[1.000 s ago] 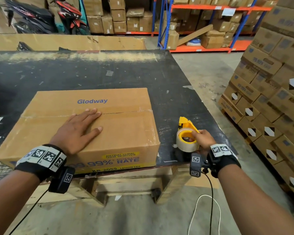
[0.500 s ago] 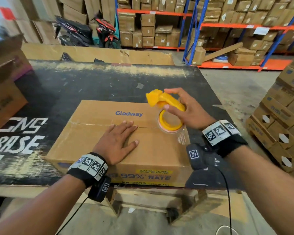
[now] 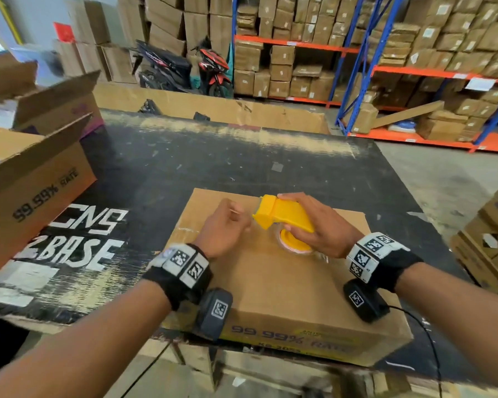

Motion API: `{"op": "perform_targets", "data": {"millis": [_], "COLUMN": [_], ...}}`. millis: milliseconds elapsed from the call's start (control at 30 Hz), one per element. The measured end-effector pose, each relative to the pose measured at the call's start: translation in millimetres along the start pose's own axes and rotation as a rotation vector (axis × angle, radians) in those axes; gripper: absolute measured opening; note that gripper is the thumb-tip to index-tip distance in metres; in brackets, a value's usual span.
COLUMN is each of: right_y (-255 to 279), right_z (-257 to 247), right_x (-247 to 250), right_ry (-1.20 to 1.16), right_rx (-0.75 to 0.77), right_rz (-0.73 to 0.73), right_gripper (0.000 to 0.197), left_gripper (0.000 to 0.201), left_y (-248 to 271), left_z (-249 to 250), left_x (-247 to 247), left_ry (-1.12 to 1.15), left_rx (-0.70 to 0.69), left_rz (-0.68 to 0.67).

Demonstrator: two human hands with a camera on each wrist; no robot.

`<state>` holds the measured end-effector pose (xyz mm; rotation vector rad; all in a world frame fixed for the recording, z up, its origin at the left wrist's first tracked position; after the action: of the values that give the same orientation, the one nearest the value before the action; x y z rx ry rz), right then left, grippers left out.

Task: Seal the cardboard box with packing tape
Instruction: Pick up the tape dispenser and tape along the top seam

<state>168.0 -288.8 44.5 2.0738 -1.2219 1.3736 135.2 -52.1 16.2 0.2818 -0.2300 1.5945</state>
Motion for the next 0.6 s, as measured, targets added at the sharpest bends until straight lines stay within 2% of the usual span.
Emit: {"op": "perform_targets", "data": {"millis": [133,200,267,333,433,600], "right_y": [1,1,1,0,0,-10], "right_z": [-3,-3,-3,-2,-3,-10], "right_x": [-1,0,-1,-1,-2,-7], "right_ry": [0.012,0.015,0.016,0.02,0.027,0.048], "right_rx": [-0.004,0.007,0.011,0.012,0.015,0.035], "right_rz": [0.012,0.023,0.022,0.019,0.015,-0.025], "right_gripper": [0.062,0.062,0.062,0.062,0.063,0.065], "left_gripper": [0.007,0.017,0.034,0.044,0.044,0.046], "left_y": [-17,-22,-30,-37,-42,-48], "left_z": [25,30,25,17,11,8], "left_x": [8,5,3,2,5,25], "left_ry": [0.294,0.357,0.373,0.416,0.487,0.315], "left_rx": [0.231,0.286,0.294,0.317,0.34,0.243], "left_rz": [-0.124,-0.239,-0.282,-0.249,-0.202,-0.135]}}
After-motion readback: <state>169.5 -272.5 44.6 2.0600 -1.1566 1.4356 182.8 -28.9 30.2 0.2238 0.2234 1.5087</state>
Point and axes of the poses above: each hand's wrist, its own y-axis away from the middle knuckle, its own x-axis out of the back of the hand, z = x × y, the point moved 2 cm from there along -y, towards the middle knuckle, and after that the axes turned 2 degrees about -x, right-handed, at the moved point
